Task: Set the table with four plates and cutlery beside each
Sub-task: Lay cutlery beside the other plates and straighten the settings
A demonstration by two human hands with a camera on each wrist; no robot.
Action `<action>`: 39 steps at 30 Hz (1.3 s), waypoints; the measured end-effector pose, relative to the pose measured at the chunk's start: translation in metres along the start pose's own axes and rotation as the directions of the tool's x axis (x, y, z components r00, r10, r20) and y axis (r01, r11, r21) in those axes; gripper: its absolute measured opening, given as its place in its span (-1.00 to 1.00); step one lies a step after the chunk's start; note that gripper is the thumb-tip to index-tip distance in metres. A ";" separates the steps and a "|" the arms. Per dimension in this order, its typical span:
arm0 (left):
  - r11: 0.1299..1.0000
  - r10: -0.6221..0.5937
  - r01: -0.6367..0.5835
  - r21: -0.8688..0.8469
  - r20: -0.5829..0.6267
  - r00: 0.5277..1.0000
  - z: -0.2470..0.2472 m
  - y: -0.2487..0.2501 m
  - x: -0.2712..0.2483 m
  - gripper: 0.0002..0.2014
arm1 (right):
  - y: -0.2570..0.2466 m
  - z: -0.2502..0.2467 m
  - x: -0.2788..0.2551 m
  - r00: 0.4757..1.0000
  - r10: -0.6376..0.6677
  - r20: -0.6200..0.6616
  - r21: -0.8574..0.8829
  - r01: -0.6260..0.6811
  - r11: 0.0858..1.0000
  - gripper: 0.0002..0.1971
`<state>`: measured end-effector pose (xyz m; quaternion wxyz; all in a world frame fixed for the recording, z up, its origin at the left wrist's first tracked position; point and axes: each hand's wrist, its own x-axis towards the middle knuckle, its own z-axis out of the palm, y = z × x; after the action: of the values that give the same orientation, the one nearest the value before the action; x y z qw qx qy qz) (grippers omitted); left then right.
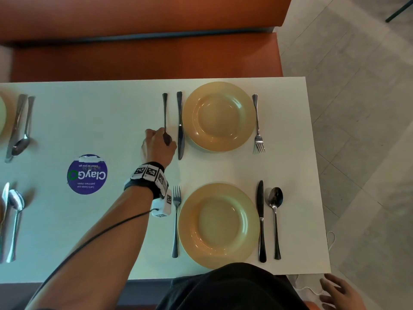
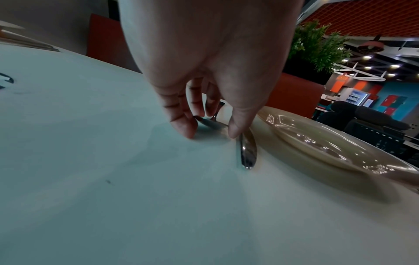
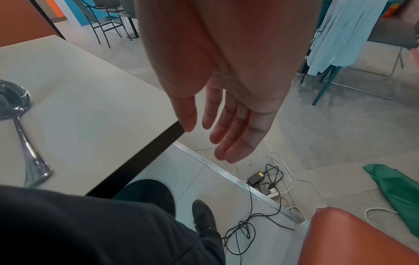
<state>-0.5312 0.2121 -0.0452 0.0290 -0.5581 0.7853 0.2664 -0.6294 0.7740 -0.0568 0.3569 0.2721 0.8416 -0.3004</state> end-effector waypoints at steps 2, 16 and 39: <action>1.000 0.016 -0.016 -0.003 -0.006 1.000 0.001 0.003 -0.002 -0.53 | -0.002 0.001 0.000 1.000 0.007 0.000 0.014 -0.007 1.000 -0.74; 0.999 0.035 -0.035 -0.003 -0.021 0.999 0.006 0.002 -0.002 -0.56 | 0.003 0.000 0.006 0.999 0.028 0.029 -0.003 -0.028 1.000 -0.72; 0.984 -0.039 0.025 -0.176 -0.078 0.996 0.000 -0.005 -0.015 -0.63 | 0.011 0.000 0.005 0.999 0.020 0.039 0.000 -0.020 1.000 -0.72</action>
<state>-0.5217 0.2239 -0.0422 -0.0479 -0.5815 0.7502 0.3110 -0.6245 0.7824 -0.0641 0.3763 0.2748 0.8315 -0.3024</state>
